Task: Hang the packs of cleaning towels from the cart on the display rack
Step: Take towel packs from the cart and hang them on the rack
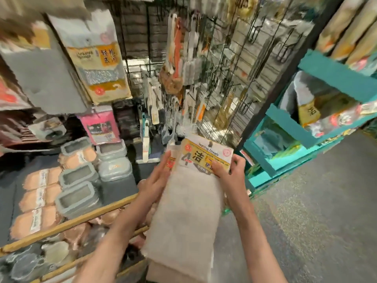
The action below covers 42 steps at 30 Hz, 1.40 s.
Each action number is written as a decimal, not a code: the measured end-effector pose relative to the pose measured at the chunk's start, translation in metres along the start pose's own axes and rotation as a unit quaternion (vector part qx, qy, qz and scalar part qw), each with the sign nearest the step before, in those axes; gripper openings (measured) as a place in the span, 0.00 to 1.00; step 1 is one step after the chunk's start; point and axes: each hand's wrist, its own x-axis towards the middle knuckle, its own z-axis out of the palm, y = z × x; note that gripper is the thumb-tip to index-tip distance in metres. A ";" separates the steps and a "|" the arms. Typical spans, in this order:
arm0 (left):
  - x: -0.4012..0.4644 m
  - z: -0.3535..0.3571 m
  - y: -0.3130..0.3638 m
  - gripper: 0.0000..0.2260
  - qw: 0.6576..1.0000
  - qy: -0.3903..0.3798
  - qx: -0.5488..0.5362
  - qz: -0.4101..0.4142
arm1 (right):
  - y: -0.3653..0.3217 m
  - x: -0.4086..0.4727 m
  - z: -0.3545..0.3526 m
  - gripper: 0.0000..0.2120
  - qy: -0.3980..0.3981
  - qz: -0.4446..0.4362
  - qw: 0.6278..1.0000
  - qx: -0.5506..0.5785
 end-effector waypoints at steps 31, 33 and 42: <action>0.078 -0.072 -0.007 0.22 0.923 0.378 -0.071 -0.018 | 0.007 0.236 0.165 0.22 -0.296 -0.038 0.954 0.008; 0.073 -0.082 -0.011 0.22 0.916 0.396 -0.056 -0.025 | 0.010 0.248 0.181 0.20 -0.290 -0.035 0.956 -0.009; 0.059 -0.104 -0.022 0.23 0.903 0.423 0.016 -0.072 | 0.020 0.288 0.223 0.20 -0.286 -0.036 0.957 0.020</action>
